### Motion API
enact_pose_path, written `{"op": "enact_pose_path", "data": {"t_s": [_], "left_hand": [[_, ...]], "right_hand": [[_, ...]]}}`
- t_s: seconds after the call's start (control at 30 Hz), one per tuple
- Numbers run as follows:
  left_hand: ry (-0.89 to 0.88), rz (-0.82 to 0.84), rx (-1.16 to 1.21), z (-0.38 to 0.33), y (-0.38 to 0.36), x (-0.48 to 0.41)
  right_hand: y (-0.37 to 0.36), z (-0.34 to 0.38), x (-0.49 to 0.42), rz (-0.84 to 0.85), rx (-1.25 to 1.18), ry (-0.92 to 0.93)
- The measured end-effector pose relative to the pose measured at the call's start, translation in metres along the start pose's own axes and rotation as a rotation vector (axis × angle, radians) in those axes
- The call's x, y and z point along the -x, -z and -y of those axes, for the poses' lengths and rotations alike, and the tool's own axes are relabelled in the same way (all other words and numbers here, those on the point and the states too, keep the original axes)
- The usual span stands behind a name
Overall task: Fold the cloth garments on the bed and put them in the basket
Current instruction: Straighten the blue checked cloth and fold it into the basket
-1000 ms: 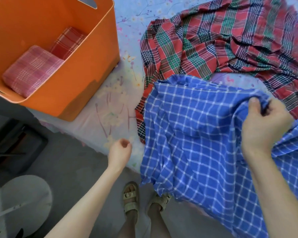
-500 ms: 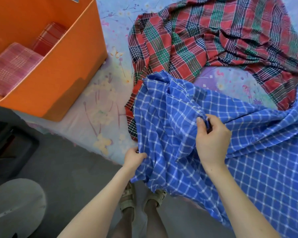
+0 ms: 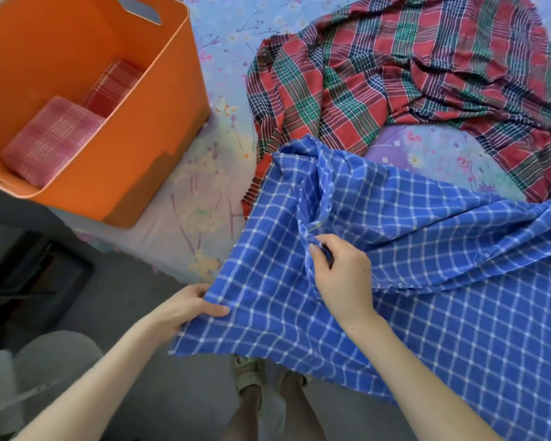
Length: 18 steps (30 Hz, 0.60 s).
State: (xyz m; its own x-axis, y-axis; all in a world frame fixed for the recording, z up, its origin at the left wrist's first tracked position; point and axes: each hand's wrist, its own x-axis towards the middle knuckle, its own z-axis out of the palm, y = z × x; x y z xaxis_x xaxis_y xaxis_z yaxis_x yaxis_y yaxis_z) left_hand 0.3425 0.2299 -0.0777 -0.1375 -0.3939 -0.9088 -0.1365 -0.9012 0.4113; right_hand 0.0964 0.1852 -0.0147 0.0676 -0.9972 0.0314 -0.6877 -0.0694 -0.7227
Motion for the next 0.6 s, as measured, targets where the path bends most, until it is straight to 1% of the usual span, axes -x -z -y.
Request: {"op": "enact_pose_path", "data": {"t_s": [0.1,0.17,0.27,0.33,0.4,0.43,0.53,0.6], "left_hand": [[0.004,-0.131,-0.228,0.012,0.024,0.010],[-0.002,-0.154,-0.261,0.020,0.032,0.014],[-0.054,-0.167,-0.231,0.031,0.032,0.016],[-0.103,-0.210,-0.191,0.037,0.028,0.017],[-0.160,-0.275,-0.199,0.040,0.020,0.019],[-0.195,-0.314,-0.218,0.041,0.016,0.020],[-0.254,-0.373,-0.179,0.037,0.007,0.025],[-0.232,-0.331,-0.055,0.034,0.003,0.031]], "right_hand": [[-0.021,0.014,0.013,0.117,0.042,0.058],[-0.035,0.025,0.023,0.150,0.056,0.093],[-0.060,0.045,0.044,0.205,-0.006,0.134],[-0.081,0.059,0.059,0.303,-0.077,0.152],[-0.103,0.064,0.070,0.377,-0.088,0.109],[-0.111,0.064,0.071,0.396,-0.079,0.055],[-0.123,0.056,0.077,0.359,-0.096,-0.038],[-0.124,0.056,0.085,0.363,-0.108,-0.061]]}}
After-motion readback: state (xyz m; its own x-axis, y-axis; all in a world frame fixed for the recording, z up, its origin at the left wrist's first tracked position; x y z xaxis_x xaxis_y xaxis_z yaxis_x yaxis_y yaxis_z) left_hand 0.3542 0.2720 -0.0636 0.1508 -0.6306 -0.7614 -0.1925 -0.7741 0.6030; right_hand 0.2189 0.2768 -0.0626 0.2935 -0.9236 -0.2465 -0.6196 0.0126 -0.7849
